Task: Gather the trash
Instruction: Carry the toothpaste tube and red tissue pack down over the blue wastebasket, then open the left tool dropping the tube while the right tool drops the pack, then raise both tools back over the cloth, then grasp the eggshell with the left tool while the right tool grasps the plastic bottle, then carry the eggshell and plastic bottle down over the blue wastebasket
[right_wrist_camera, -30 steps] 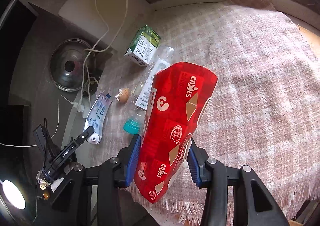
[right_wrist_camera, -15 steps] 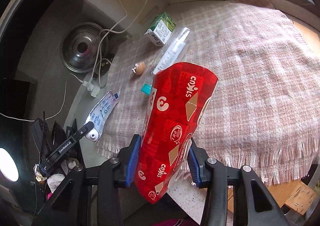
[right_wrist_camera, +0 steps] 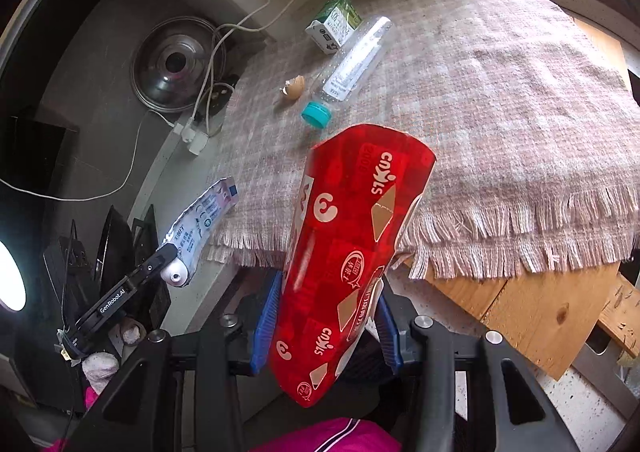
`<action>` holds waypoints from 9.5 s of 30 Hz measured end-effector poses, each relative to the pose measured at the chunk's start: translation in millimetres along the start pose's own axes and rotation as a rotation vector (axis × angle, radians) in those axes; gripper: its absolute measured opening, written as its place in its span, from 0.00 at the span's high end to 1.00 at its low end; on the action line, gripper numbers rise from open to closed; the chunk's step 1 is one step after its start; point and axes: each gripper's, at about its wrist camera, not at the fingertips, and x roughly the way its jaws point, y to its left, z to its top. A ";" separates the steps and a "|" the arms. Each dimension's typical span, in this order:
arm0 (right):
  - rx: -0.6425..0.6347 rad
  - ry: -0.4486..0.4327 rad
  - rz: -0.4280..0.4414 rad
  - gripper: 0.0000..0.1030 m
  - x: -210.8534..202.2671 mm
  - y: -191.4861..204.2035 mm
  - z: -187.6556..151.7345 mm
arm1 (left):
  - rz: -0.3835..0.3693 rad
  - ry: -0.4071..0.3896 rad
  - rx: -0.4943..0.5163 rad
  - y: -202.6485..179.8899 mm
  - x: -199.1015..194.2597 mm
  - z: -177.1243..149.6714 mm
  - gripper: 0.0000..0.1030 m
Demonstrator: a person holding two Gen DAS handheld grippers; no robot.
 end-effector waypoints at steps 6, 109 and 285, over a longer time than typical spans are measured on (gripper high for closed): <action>-0.010 0.002 -0.004 0.56 1.0 10.0 -22.9 | -0.011 0.022 0.041 -6.0 -15.4 -22.7 0.93; -0.170 0.193 -0.190 0.42 92.9 26.0 -108.5 | 0.138 0.342 0.123 19.6 94.3 -126.6 0.66; 0.028 0.247 0.097 0.47 49.1 22.1 -88.7 | 0.050 0.154 0.172 15.7 46.1 -75.4 0.64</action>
